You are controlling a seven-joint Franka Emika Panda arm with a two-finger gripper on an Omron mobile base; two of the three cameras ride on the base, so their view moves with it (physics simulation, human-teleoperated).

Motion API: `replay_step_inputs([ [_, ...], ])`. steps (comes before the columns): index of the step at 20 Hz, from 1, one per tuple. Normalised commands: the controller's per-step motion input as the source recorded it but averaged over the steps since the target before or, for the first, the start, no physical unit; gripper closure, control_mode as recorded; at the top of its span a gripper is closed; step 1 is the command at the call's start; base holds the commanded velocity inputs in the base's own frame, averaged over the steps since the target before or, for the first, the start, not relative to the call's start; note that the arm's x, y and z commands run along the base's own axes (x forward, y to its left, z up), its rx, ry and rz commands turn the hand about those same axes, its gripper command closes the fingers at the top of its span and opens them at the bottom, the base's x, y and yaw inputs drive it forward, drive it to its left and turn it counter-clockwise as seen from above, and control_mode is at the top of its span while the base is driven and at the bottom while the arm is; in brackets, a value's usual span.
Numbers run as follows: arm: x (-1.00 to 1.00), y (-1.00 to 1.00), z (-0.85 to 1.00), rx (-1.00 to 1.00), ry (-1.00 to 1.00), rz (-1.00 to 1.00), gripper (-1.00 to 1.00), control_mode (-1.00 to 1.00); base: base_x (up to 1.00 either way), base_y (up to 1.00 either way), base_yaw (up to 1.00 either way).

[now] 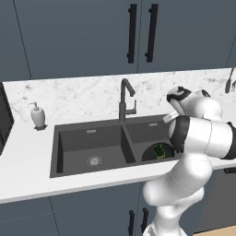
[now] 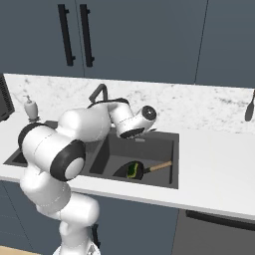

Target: Pick the pan and sponge and place them into the sink. Then turn on the water.

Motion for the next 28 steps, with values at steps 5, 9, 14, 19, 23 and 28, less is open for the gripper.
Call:
replay_step_inputs([
  [5, -0.01, 0.41, 0.19, -0.21, -0.42, 0.32, -1.00, -1.00, 0.00, 0.00, 0.00],
  [9, -0.10, 0.22, 0.12, -0.04, -0.34, 0.05, -1.00, -1.00, 0.00, 0.00, 0.00],
  [14, 0.00, 0.00, 0.33, 0.10, -0.20, -0.07, -1.00, -1.00, 0.00, 0.00, 0.00],
  [19, -0.01, 0.00, 0.34, 0.18, -0.10, 0.00, -1.00, -1.00, 0.00, 0.00, 0.00],
  [23, 0.01, 0.00, 0.06, 0.13, 0.00, 0.05, -1.00, -1.00, 0.00, 0.00, 0.00],
  [28, 0.24, -0.01, 0.00, 0.01, 0.01, 0.00, -1.00, -1.00, 0.00, 0.00, 0.00],
])
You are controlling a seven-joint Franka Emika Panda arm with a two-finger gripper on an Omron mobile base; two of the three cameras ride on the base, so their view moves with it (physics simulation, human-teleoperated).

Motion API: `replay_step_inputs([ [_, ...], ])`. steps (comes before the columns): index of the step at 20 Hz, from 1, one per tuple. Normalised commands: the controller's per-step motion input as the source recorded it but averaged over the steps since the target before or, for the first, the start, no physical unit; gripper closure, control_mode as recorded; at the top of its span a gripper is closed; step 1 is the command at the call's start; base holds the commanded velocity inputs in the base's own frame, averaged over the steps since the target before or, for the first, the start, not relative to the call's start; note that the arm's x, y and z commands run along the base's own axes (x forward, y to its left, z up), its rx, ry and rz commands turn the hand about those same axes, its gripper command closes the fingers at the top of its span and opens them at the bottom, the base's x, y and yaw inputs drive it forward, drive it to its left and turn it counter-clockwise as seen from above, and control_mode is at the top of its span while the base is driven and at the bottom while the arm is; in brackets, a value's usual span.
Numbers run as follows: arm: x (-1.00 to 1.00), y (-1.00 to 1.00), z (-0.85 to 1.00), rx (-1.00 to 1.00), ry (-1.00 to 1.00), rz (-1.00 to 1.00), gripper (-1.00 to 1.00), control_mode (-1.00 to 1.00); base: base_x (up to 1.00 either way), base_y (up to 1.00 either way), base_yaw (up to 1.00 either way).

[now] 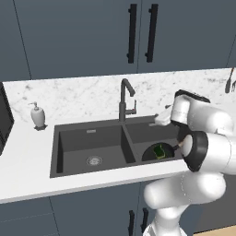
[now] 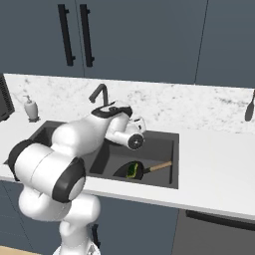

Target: Pick the pan and sponge and place them into the sink. Then turn on the water.

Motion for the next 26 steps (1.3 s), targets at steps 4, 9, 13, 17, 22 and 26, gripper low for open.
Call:
replay_step_inputs([
  [4, 0.59, 0.20, 0.00, 0.00, 0.01, 0.05, -1.00, -1.00, 0.00, 0.00, 0.00],
  [9, 0.53, 0.13, -0.08, 0.00, 0.00, 0.10, -1.00, -1.00, 0.00, 0.00, 0.00],
  [13, 0.31, 0.02, -0.20, 0.00, 0.00, 0.12, -1.00, -1.00, 0.00, 0.00, 0.00],
  [17, 0.32, 0.04, -0.19, 0.00, -0.02, 0.13, -1.00, -1.00, 0.00, 0.00, 0.00],
  [22, 0.39, 0.19, -0.06, 0.00, 0.00, 0.11, -1.00, -1.00, 0.00, 0.00, 0.00],
  [26, 0.44, 0.24, -0.12, 0.00, 0.00, 0.08, -1.00, -1.00, 0.00, 0.00, 0.00],
])
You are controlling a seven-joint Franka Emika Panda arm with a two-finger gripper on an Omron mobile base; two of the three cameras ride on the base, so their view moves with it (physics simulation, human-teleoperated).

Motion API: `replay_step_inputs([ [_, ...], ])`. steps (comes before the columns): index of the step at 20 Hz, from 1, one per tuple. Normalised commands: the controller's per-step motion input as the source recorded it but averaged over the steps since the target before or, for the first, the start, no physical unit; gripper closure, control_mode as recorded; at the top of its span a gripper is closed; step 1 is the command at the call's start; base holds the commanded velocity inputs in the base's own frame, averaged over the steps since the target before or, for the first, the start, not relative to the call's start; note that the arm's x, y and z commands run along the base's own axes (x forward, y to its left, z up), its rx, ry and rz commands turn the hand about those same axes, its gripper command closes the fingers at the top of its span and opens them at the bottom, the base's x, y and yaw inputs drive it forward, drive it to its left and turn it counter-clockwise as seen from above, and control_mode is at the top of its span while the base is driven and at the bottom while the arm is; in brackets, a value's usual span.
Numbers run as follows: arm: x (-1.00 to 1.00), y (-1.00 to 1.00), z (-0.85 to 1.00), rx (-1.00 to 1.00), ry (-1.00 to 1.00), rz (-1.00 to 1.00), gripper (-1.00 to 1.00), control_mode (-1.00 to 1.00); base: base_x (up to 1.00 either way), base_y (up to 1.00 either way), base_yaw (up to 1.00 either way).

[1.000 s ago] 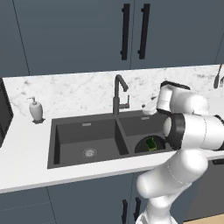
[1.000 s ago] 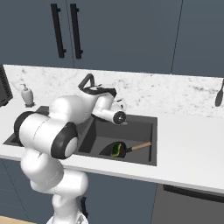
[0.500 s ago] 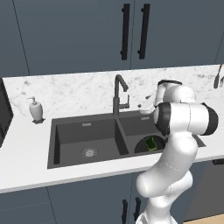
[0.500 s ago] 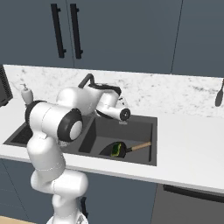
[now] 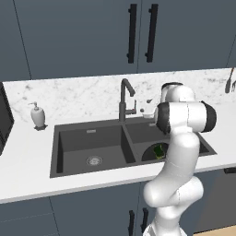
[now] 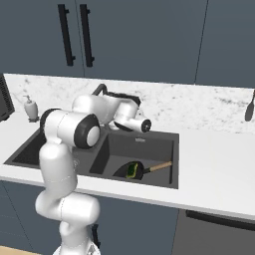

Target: Pick the pan and sponge and place them into the sink. Then turn on the water.

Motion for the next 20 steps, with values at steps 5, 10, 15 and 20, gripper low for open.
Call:
replay_step_inputs([
  [5, 0.45, 0.20, -0.15, 0.00, 0.00, 0.03, -1.00, -1.00, 0.00, 0.00, 0.00],
  [10, 0.50, 0.00, -0.14, 0.00, 0.00, 0.00, -1.00, -1.00, 0.00, 0.00, 0.00],
  [15, 0.45, 0.04, -0.17, 0.00, 0.00, 0.00, -1.00, -1.00, 0.00, 0.00, 0.00],
  [20, 0.40, 0.07, -0.14, 0.00, 0.00, 0.00, -1.00, -1.00, 0.00, 0.00, 0.00],
])
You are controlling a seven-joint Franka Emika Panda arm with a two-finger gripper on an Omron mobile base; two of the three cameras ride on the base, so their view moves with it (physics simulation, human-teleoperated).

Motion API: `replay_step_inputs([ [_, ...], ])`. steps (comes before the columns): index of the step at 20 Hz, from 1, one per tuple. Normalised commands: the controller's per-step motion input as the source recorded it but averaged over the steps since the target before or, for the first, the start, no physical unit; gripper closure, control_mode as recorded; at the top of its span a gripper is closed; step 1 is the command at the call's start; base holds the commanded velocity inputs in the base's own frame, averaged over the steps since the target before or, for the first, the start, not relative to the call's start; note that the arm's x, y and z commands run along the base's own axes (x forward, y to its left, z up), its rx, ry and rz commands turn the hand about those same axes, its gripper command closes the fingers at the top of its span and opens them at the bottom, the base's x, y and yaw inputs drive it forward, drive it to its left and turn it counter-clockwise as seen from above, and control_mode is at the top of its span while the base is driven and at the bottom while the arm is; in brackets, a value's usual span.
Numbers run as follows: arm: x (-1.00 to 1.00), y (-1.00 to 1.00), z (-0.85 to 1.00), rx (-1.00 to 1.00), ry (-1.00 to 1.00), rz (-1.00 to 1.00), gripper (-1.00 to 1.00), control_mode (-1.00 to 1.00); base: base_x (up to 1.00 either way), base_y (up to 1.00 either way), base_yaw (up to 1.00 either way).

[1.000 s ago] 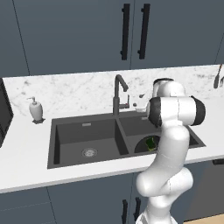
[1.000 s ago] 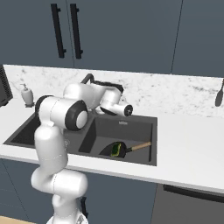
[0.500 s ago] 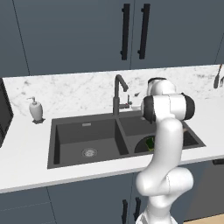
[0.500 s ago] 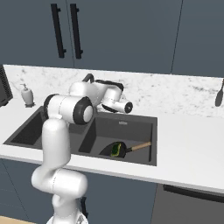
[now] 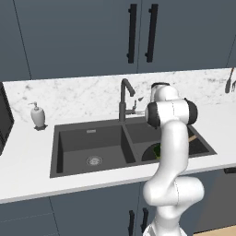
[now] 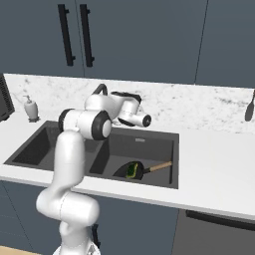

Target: Pick the pan and sponge and place them into the sink. Then turn on the water.

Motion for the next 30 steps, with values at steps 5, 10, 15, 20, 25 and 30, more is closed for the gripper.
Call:
replay_step_inputs([
  [5, 0.38, 0.01, -0.07, 0.00, 0.00, 0.00, -1.00, -1.00, 0.00, 0.00, 0.00],
  [10, 0.26, 0.00, -0.06, 0.00, 0.00, -0.03, -1.00, -1.00, 0.00, 0.00, 0.00],
  [15, 0.09, -0.01, -0.06, -0.01, 0.00, -0.17, -1.00, -1.00, 0.00, 0.00, 0.00],
  [20, 0.00, -0.30, 0.00, 0.00, 0.00, -0.19, -1.00, -1.00, 0.00, 0.00, 0.00],
  [25, 0.00, -0.89, 0.02, 0.01, 0.01, -0.06, -1.00, -1.00, 0.00, 0.00, 0.00],
  [30, 0.00, -1.00, 0.05, 0.05, 0.00, 0.00, -1.00, -1.00, 0.00, 0.00, 0.00],
])
